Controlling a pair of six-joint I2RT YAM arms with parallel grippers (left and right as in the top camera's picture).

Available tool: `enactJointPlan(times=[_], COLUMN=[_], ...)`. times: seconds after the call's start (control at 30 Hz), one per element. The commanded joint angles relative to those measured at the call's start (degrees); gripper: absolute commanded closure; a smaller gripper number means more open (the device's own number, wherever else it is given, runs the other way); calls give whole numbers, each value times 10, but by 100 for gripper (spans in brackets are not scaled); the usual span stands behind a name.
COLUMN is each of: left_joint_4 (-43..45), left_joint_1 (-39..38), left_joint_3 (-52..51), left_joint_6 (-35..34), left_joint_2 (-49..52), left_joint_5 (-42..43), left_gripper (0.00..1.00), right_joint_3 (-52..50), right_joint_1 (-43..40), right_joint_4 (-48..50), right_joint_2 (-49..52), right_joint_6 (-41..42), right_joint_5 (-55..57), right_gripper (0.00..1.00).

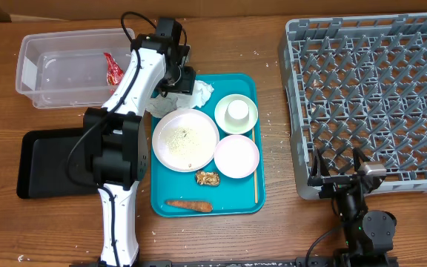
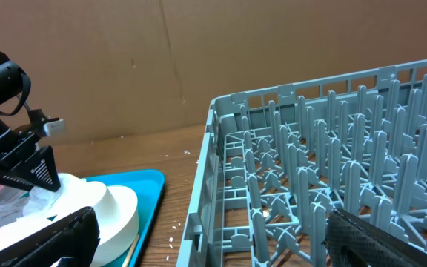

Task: Sort waste into correct bins and load items into the dishwasher
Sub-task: 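Return the left gripper to the crumpled white tissue and grasp it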

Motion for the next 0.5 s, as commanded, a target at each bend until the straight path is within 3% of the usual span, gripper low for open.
enactJointPlan(times=[0.0, 0.17, 0.47], left_joint_4=[3, 0, -60], left_joint_1=[-8, -8, -7], left_joint_3=[2, 2, 55], left_joint_6=[-1, -2, -26], left_joint_2=[3, 3, -58], left_joint_5=[13, 13, 17], left_gripper=[52, 96, 96], right_joint_3=[-6, -6, -6], right_joint_1=[3, 3, 3], right_joint_4=[3, 3, 3], right_joint_2=[-6, -6, -6], right_joint_6=[-2, -2, -2], right_joint_5=[4, 4, 4], right_gripper=[0, 0, 0])
